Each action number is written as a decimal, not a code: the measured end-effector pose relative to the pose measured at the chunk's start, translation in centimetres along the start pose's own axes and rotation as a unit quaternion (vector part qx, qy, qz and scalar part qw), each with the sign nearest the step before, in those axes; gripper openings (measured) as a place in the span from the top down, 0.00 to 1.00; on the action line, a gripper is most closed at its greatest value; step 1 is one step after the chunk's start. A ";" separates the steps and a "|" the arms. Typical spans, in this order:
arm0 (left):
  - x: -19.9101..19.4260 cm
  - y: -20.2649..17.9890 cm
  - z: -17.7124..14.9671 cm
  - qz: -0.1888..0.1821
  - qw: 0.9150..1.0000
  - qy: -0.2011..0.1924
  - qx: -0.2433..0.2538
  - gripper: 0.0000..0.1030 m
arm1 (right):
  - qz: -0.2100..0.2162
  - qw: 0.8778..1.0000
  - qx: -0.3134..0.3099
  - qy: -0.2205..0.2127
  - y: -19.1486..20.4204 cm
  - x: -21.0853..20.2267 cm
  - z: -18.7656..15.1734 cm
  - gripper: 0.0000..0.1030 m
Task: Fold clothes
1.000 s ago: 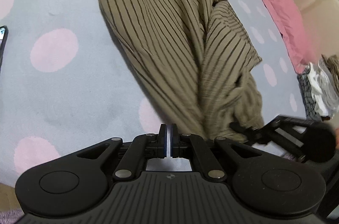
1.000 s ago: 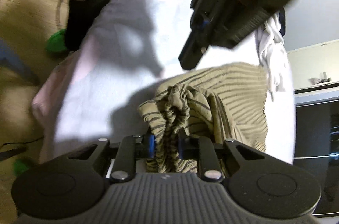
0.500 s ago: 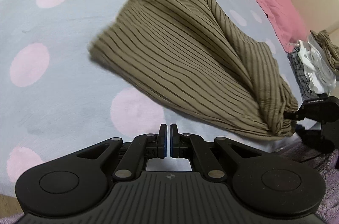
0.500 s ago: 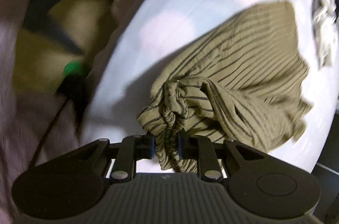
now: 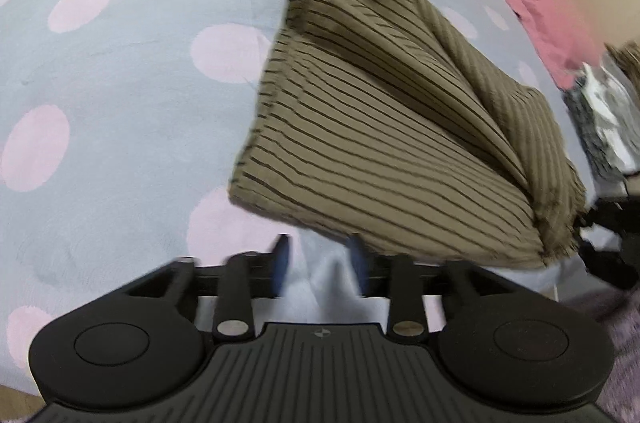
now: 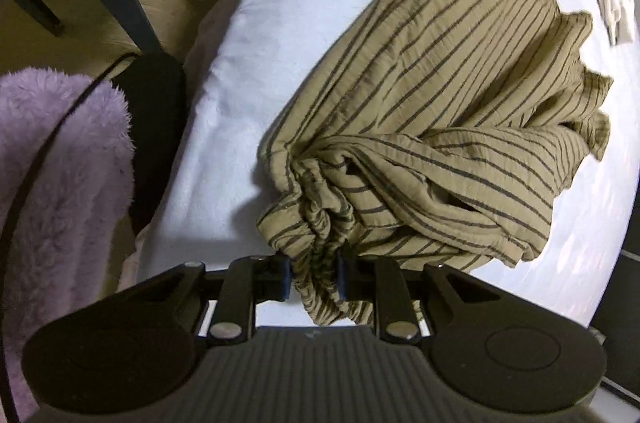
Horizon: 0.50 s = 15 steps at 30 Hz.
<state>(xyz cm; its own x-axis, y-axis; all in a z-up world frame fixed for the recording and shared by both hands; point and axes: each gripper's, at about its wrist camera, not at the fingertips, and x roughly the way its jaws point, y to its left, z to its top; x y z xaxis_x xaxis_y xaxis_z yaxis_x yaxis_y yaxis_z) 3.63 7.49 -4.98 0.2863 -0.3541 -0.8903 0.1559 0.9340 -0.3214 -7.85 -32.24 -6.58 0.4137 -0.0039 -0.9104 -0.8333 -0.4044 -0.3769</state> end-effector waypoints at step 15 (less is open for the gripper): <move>1.9 2.9 1.5 0.033 0.994 -0.025 -0.103 0.94 | -0.020 0.997 0.073 -0.014 1.8 -3.4 -1.7 0.47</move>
<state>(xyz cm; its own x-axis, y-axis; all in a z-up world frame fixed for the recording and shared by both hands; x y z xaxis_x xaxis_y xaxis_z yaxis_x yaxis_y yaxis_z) 6.04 9.46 -7.07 0.3363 -0.2882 -0.8966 -0.0607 0.9434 -0.3261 -10.18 -34.48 -3.90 0.4396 0.0353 -0.8975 -0.8615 -0.2663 -0.4324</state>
